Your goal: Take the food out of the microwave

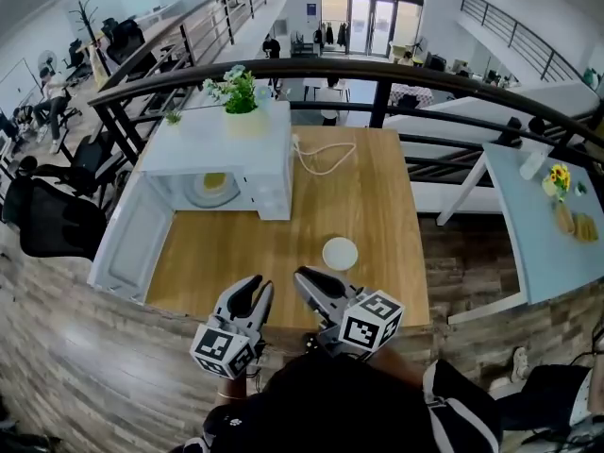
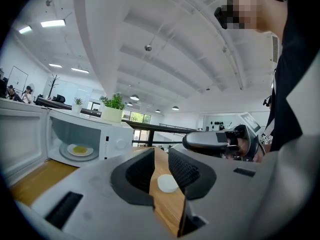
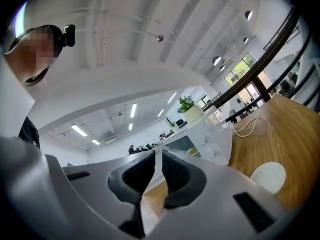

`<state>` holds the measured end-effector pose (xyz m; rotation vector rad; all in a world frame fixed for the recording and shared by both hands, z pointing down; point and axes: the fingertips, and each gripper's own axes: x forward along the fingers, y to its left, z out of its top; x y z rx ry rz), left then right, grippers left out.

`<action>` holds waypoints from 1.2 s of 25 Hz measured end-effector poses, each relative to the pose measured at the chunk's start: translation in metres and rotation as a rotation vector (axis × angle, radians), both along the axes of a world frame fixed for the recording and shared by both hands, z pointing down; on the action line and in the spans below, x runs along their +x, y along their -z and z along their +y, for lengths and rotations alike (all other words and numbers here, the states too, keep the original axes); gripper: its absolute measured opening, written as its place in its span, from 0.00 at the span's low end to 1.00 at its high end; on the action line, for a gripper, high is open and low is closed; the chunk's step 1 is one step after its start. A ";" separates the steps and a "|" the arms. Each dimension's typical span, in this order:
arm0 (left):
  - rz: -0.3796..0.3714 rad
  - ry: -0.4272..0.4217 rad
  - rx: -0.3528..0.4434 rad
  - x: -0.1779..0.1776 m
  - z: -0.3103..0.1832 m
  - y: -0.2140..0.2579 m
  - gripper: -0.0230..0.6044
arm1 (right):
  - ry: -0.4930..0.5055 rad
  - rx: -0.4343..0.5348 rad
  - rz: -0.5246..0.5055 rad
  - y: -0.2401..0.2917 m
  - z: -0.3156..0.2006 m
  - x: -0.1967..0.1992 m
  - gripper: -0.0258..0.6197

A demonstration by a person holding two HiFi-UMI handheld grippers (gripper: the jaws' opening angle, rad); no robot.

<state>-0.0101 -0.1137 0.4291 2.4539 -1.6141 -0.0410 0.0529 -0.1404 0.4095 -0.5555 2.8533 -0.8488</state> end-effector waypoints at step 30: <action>-0.025 -0.116 -0.009 -0.186 -0.107 -0.003 0.15 | -0.223 -0.028 0.035 -0.006 -0.086 -0.150 0.12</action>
